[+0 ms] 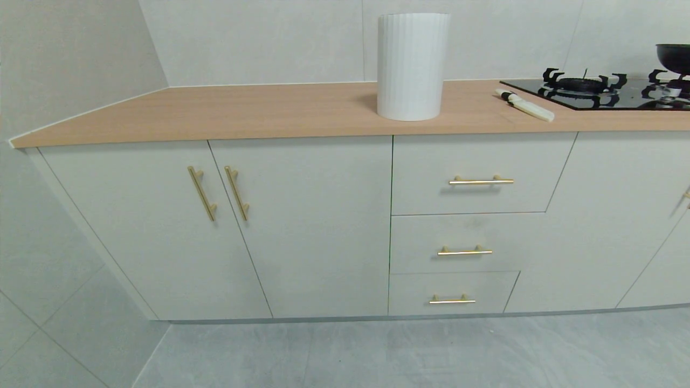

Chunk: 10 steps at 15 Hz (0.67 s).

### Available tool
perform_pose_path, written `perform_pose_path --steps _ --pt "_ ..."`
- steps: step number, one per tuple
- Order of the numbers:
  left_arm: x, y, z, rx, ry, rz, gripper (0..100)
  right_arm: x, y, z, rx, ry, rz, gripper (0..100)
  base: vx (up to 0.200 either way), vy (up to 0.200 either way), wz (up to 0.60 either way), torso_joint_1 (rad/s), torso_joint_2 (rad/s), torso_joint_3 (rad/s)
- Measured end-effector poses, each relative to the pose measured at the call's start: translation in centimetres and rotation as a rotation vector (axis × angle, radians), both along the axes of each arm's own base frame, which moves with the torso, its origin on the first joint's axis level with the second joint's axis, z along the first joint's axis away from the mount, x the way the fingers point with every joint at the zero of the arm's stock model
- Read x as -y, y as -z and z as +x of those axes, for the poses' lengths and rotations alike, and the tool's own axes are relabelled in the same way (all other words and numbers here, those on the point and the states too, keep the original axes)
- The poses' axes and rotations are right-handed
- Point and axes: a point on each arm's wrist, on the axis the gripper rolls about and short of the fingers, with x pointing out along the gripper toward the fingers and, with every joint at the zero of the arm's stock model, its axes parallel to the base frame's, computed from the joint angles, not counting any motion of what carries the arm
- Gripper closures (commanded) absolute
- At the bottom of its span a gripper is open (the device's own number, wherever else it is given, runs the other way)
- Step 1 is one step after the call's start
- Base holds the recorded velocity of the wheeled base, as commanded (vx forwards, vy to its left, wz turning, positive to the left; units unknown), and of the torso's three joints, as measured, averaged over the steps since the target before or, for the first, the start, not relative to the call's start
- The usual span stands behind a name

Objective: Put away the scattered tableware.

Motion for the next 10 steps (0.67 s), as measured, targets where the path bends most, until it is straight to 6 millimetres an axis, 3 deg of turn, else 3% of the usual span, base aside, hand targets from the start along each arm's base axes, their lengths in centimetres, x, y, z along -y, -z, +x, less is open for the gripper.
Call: perform_pose_path --steps 10 --pt "0.00 0.00 0.00 0.000 0.000 -0.002 0 0.00 0.00 0.01 -0.002 -0.001 0.001 0 0.200 0.000 0.00 0.002 0.00 0.005"
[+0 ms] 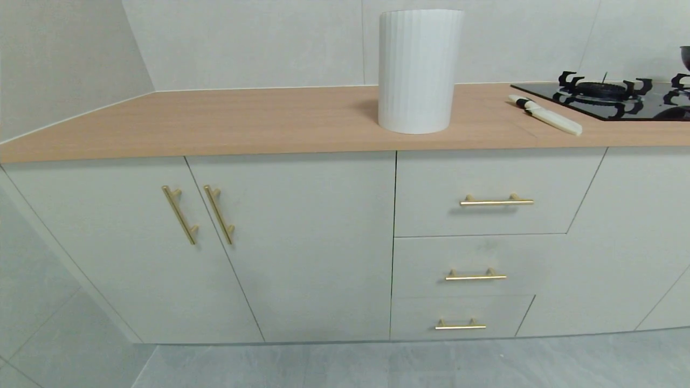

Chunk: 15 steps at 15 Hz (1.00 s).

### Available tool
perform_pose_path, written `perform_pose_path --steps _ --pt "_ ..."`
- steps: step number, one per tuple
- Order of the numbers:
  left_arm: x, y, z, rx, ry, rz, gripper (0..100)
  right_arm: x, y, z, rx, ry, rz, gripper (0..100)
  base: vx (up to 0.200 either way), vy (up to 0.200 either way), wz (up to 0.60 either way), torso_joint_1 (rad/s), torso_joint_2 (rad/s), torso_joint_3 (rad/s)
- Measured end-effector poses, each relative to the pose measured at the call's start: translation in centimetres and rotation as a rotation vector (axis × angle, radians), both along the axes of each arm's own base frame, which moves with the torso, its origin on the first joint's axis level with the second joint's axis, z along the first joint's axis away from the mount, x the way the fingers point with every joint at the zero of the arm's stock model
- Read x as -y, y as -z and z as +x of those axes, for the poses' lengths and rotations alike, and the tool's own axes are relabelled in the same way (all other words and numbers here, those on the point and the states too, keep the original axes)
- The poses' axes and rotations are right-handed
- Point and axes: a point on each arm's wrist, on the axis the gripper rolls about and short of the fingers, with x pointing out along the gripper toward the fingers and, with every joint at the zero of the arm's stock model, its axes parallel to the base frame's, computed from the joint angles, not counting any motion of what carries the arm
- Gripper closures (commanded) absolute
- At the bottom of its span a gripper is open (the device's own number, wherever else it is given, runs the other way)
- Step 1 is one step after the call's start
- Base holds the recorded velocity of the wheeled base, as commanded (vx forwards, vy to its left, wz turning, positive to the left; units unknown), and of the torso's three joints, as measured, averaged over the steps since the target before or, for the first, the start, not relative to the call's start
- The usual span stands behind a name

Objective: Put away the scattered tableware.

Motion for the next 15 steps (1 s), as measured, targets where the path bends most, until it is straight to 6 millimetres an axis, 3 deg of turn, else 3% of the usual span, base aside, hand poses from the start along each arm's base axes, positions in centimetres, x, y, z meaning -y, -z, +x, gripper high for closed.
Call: perform_pose_path --steps 10,15 --pt "0.00 0.00 0.00 0.000 0.000 0.000 0 0.00 0.00 0.00 0.000 0.000 0.001 0 0.200 0.000 0.00 0.002 0.00 0.005" --pt "0.00 0.00 0.00 0.000 0.000 0.000 0 0.00 -0.01 0.00 0.000 0.000 0.001 0 0.000 0.000 0.00 0.000 0.00 0.000"
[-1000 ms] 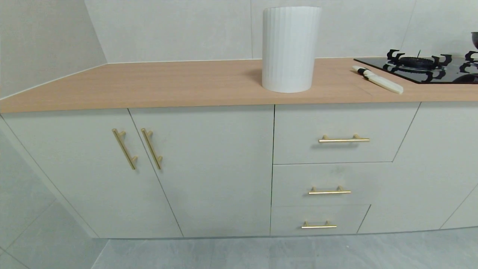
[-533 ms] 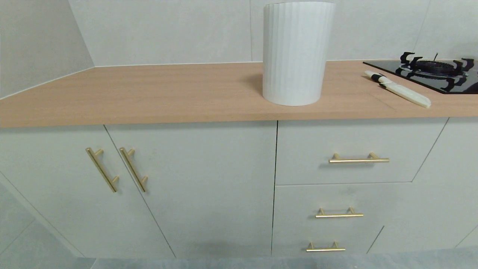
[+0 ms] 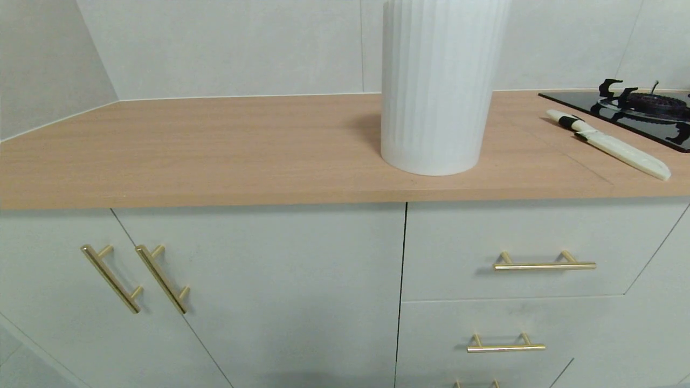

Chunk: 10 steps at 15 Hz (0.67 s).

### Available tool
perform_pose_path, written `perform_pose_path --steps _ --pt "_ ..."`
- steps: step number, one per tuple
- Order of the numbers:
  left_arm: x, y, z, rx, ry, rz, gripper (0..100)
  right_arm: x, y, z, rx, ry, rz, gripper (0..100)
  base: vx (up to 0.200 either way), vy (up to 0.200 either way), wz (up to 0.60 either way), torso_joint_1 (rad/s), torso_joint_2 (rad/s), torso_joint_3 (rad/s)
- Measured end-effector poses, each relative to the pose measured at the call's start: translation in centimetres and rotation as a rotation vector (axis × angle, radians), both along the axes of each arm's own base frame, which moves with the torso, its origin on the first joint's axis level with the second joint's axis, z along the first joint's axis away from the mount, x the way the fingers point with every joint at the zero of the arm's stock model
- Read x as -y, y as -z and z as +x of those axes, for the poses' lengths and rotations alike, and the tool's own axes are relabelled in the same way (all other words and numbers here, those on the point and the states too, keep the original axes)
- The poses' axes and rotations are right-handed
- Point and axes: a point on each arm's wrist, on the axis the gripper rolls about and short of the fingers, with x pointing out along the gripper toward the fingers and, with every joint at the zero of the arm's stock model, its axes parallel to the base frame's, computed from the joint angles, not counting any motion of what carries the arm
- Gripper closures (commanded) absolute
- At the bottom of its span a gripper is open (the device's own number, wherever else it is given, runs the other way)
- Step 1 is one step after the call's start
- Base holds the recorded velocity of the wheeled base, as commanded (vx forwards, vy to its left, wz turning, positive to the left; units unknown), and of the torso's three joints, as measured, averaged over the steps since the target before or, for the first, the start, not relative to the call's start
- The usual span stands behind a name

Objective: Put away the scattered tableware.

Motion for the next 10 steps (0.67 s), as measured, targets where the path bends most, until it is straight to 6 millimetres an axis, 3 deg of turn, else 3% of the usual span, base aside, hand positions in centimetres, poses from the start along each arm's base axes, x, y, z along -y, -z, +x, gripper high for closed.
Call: perform_pose_path --steps 4,10 --pt "0.00 0.00 0.00 0.000 0.000 0.000 0 0.00 0.00 0.00 0.000 0.000 0.000 0 0.000 0.000 0.00 0.000 0.00 0.000" --pt "0.00 0.00 0.00 0.000 0.000 0.000 0 0.00 0.00 0.00 0.000 0.000 0.005 0 0.000 -0.200 0.00 0.002 0.00 0.001"
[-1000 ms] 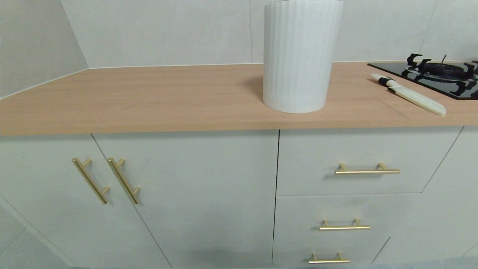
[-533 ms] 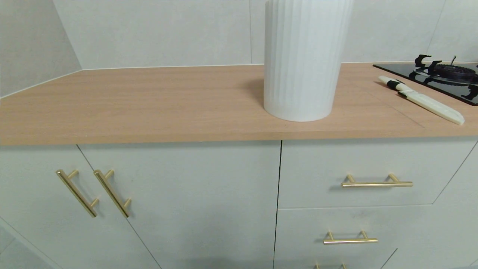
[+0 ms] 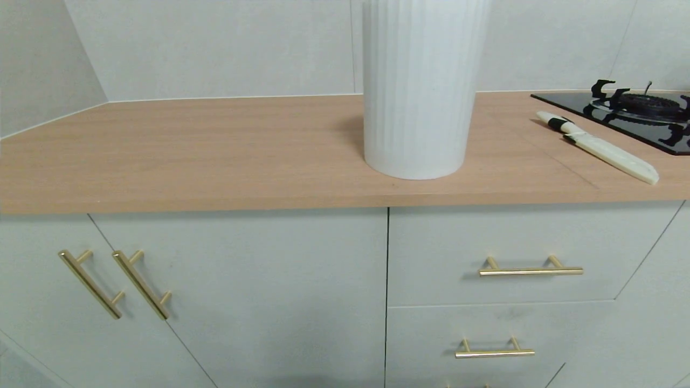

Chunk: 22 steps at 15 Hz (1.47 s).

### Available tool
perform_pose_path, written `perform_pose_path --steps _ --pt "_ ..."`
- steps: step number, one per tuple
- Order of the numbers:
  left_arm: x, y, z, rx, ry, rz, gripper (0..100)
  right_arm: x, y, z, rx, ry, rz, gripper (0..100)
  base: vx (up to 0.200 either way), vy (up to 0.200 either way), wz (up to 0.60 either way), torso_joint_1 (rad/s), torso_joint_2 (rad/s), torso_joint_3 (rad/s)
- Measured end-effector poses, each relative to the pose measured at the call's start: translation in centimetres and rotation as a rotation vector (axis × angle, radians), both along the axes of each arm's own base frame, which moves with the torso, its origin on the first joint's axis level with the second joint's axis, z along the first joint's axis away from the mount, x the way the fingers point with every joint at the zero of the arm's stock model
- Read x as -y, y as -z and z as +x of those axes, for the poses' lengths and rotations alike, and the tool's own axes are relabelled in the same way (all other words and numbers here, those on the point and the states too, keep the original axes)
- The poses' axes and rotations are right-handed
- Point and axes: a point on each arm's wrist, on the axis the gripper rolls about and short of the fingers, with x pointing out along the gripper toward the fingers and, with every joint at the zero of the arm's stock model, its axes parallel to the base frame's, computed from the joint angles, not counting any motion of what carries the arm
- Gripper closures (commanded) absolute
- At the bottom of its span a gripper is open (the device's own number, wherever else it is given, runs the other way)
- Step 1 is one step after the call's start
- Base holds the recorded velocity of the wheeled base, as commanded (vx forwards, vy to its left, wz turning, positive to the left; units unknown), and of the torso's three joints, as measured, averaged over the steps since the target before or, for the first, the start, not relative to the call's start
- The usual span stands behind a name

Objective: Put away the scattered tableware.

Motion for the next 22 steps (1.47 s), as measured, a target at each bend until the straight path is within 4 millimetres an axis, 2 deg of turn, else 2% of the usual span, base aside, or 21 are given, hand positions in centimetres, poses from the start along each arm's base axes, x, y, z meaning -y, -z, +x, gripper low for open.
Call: perform_pose_path --steps 1,22 --pt "0.00 0.00 0.00 0.000 0.000 0.001 0 0.00 0.00 0.00 0.000 -0.001 0.000 0 0.000 -0.200 0.00 0.002 0.00 0.012" --pt "0.00 0.00 0.00 0.000 0.000 -0.001 0 0.00 -0.01 0.00 0.001 0.002 -0.003 0 0.000 0.000 0.00 0.000 0.00 0.000"
